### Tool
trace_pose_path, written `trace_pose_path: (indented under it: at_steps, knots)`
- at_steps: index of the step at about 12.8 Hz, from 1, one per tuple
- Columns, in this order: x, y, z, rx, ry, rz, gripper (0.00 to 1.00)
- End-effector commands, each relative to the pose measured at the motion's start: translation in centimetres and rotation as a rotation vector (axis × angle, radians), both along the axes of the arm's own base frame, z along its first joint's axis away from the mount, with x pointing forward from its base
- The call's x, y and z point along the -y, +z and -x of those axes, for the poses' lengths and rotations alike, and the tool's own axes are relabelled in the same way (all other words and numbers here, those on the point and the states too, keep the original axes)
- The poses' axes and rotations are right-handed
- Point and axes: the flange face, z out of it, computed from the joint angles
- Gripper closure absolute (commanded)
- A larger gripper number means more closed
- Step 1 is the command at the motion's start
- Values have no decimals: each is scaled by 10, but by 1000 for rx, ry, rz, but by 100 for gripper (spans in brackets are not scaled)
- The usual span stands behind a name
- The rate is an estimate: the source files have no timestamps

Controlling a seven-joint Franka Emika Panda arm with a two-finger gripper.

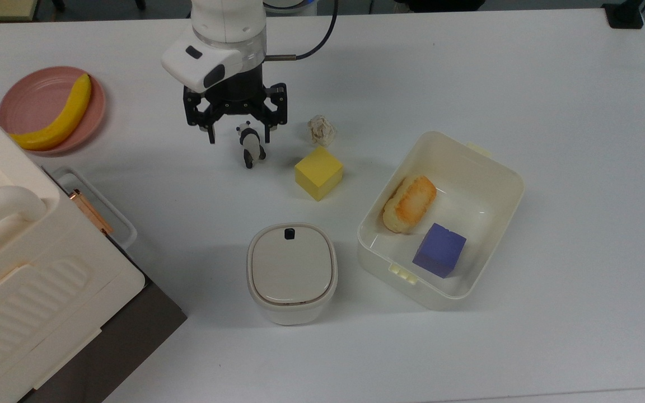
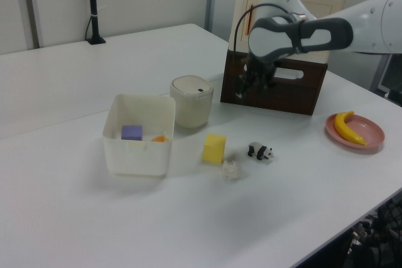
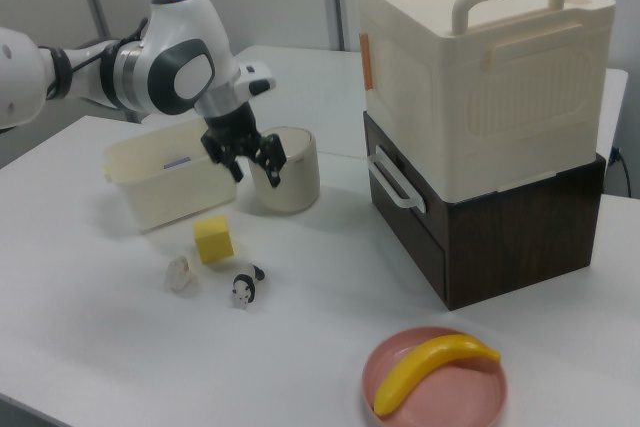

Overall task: Open the trash can
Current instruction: 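Catch the trash can lid edge and lift it upward to flip it open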

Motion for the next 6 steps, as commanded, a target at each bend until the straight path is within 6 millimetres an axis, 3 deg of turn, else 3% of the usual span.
trace_pose_path:
  at_steps: [1, 3, 6]
  knots:
    - [-14, 21, -42, 180, 16, -43, 71]
    - [-27, 18, -57, 229, 32, -47, 90]
    - [-42, 21, -98, 297, -17, -65, 98]
